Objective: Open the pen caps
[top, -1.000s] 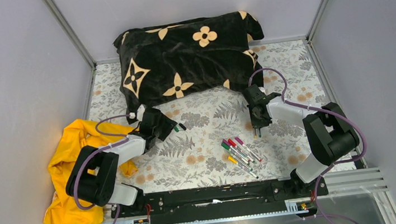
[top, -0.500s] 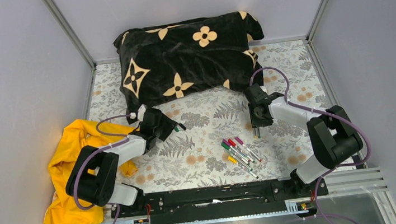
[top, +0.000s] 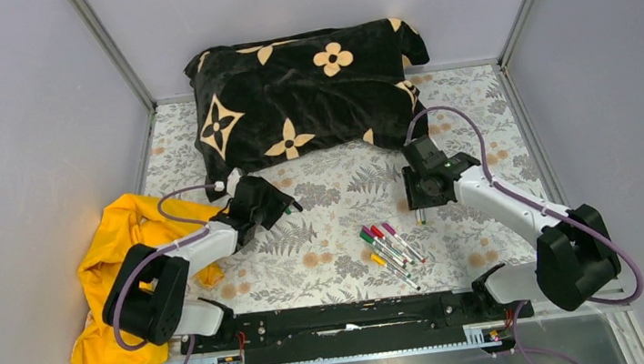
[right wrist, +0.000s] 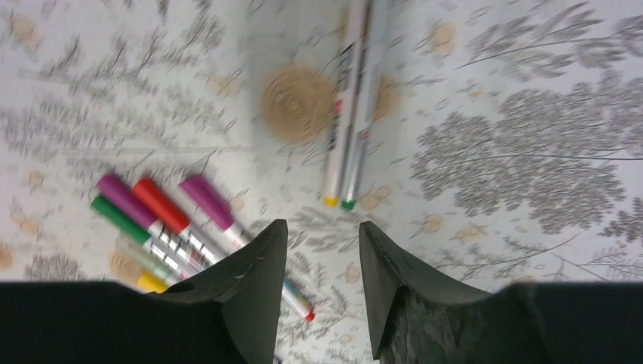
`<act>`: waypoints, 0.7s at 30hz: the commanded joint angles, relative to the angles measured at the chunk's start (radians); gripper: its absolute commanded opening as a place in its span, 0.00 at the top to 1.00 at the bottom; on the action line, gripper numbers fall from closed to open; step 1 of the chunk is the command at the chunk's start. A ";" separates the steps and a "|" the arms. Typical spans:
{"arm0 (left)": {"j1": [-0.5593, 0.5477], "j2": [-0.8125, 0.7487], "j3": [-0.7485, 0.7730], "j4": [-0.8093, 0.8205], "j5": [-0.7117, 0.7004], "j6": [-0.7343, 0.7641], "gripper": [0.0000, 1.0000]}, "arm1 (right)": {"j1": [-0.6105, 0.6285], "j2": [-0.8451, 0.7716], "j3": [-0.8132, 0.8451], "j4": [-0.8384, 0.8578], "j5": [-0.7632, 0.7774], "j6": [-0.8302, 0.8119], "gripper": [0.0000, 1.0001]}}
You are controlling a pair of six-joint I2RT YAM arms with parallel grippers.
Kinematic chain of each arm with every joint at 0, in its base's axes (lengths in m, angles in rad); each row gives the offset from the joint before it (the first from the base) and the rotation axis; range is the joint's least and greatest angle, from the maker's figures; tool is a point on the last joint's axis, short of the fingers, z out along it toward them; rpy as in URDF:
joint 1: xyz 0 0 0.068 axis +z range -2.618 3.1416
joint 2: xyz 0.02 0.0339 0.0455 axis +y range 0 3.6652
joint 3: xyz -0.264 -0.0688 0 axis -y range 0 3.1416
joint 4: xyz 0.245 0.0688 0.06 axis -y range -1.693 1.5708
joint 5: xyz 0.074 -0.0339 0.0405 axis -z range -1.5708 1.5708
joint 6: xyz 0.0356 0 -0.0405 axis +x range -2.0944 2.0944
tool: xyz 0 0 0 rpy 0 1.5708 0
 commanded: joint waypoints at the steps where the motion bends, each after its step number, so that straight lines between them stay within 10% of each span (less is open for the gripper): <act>1: -0.014 -0.044 0.029 -0.010 -0.034 0.002 0.39 | 0.095 -0.011 -0.009 -0.065 -0.067 -0.011 0.53; 21: -0.029 -0.130 0.033 -0.040 -0.026 0.001 0.38 | 0.240 0.093 -0.074 -0.033 -0.077 0.063 0.55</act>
